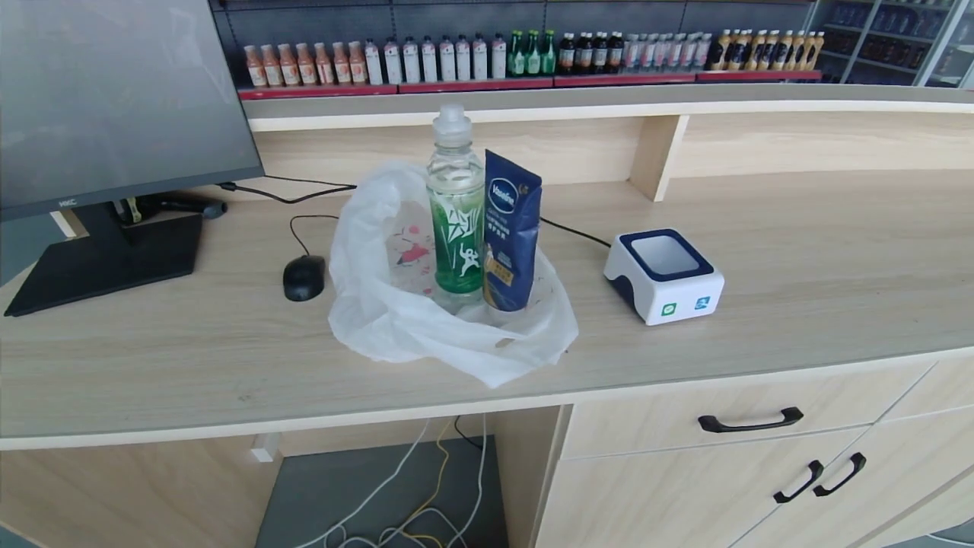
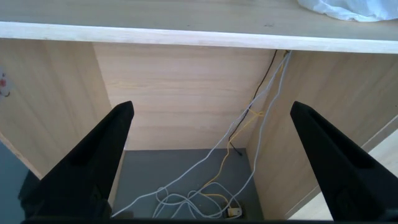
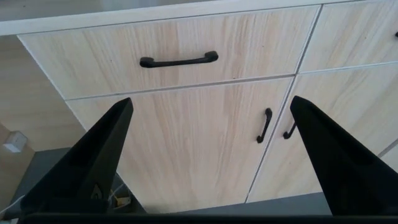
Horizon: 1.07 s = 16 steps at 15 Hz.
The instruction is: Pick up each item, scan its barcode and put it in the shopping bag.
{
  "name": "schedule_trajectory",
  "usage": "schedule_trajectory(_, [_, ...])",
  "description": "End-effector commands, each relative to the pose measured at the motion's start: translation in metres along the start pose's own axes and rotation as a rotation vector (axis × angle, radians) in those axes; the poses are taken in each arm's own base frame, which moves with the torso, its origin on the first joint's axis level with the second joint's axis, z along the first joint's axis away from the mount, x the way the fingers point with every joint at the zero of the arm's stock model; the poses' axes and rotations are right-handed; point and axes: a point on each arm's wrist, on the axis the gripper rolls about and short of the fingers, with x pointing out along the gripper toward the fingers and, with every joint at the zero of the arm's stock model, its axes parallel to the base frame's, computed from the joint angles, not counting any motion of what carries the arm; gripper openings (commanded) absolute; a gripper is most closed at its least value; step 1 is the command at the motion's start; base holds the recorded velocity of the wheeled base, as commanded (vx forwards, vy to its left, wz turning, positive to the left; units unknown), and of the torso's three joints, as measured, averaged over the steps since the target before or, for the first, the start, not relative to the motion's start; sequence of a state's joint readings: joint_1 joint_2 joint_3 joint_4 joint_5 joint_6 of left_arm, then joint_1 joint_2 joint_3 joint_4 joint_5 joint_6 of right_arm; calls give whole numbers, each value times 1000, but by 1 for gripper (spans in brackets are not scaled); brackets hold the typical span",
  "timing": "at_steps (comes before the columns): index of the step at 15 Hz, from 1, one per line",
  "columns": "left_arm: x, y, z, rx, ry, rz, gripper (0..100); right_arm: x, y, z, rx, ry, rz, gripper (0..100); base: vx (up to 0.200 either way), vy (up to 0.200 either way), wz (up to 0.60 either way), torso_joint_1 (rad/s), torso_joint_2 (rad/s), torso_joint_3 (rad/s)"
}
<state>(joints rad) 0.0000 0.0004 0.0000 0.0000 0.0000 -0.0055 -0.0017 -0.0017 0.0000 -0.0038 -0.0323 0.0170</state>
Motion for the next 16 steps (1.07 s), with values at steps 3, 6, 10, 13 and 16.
schedule_trajectory(3, [0,0,0,-1,0,0,100,0,0,0,3,1,0,100,0,-200,0,-2,4,1])
schedule_trajectory(6, [0,0,0,-4,0,0,100,0,0,0,3,1,0,100,0,-200,0,2,-2,5])
schedule_trajectory(10, [0,0,0,-4,0,0,100,0,0,0,3,1,0,100,0,-200,0,2,2,5])
schedule_trajectory(13, [0,0,0,-1,0,-2,100,0,0,0,-3,1,0,100,0,-200,0,4,2,2])
schedule_trajectory(16, [0,0,0,1,0,0,100,0,0,0,0,1,0,100,0,-133,0,0,3,3])
